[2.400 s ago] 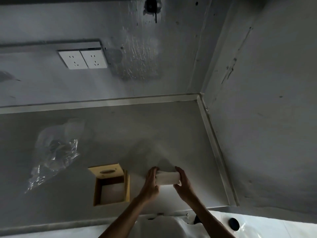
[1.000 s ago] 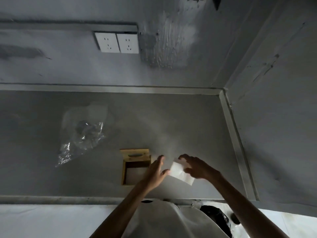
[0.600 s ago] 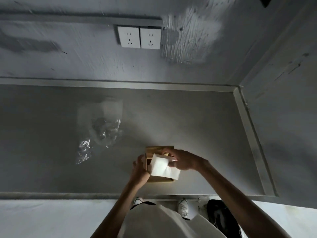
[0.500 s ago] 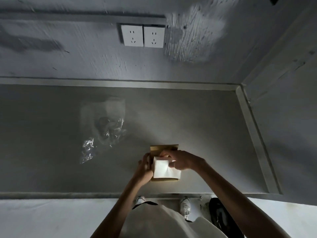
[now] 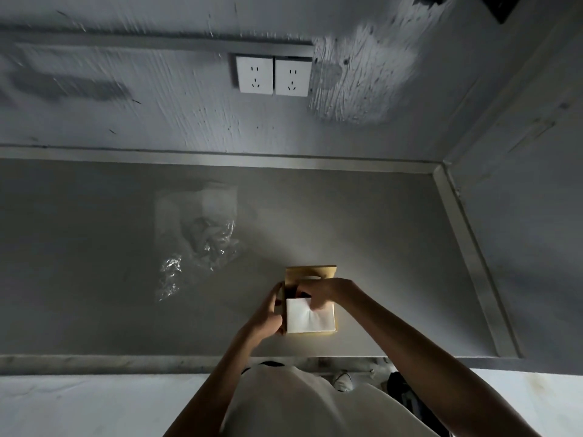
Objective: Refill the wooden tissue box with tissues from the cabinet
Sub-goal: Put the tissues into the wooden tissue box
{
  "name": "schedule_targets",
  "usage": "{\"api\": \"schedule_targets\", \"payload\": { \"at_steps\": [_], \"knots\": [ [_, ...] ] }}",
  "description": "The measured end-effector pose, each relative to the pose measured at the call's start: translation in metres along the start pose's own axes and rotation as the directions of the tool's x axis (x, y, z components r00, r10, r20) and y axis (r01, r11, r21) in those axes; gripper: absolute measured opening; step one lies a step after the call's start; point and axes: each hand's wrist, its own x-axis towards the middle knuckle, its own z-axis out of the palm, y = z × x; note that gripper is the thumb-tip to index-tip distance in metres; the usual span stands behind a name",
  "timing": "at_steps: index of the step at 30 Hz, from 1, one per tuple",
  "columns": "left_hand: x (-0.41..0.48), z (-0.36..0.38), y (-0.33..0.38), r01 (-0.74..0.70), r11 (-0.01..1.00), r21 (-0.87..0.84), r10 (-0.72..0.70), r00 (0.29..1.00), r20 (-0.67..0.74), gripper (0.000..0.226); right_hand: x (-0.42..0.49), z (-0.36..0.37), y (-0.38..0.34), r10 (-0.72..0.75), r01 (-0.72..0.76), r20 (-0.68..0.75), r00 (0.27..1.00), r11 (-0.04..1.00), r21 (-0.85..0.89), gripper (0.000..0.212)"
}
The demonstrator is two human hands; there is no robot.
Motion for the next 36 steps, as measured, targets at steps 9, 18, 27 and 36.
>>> {"api": "schedule_targets", "payload": {
  "at_steps": [9,18,27,36],
  "knots": [
    [0.007,0.003,-0.008,-0.058,0.998,0.038,0.059,0.997,-0.039,0.074,0.014,0.02,-0.015,0.11,-0.111,-0.038,0.993,0.993,-0.043,0.044],
    [0.008,0.008,-0.013,-0.111,0.991,0.077,0.119,0.988,-0.098,0.059,0.008,0.032,-0.012,0.048,-0.038,-0.104,0.993,0.995,0.095,0.065],
    [-0.005,0.035,-0.027,-0.302,0.725,0.619,0.452,0.887,-0.096,0.041,-0.027,0.093,0.019,0.083,0.021,-0.77,0.633,0.992,0.124,0.036],
    [0.001,0.033,-0.022,-0.289,0.676,0.678,0.467,0.88,-0.089,0.035,-0.029,0.112,0.017,0.353,-0.029,-0.67,0.653,0.895,0.444,0.044]
  ]
}}
